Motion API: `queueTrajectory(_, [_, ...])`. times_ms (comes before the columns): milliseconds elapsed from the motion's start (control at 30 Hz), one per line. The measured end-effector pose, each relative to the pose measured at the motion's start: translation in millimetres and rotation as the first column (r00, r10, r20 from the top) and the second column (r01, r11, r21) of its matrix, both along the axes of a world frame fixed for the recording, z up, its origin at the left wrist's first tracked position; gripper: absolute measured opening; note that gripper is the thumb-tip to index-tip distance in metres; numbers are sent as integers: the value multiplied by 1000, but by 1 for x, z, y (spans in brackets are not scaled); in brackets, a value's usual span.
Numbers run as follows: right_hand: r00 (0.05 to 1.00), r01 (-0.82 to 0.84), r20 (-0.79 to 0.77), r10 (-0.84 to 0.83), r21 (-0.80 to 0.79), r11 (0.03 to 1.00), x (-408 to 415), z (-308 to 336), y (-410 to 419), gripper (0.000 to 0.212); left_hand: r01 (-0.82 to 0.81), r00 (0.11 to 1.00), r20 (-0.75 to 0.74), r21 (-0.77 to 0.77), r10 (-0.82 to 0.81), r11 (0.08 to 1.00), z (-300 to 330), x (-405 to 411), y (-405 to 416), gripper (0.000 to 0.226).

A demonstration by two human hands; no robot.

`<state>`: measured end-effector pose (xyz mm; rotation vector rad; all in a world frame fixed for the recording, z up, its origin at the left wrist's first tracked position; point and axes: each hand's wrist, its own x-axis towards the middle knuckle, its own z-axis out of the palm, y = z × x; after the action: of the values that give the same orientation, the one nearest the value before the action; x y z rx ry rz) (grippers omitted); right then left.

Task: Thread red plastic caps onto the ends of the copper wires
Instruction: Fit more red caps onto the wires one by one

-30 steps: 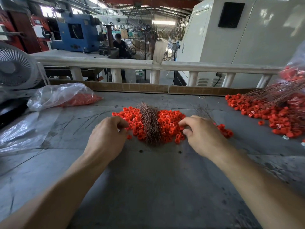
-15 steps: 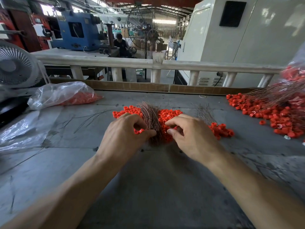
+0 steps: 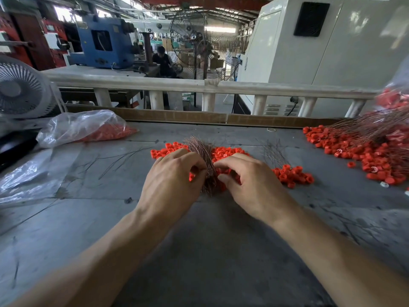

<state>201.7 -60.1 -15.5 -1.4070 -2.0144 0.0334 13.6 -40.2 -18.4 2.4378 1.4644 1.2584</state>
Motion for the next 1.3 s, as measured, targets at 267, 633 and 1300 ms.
queueTrajectory(267, [929,-117,-341,146,106,987,-5,3,2,7,176,929,317,68,-189,982,11,2,-13,8])
queueTrajectory(633, [319,55,-940,119,144,988,18,28,-1,17,-141,979,99,-309,179,940,-4,-29,20,21])
queueTrajectory(1300, [512,-101,-847,-140,-221,970,3,2,0,8,-240,968,-138,-277,209,930,-5,-17,11,18])
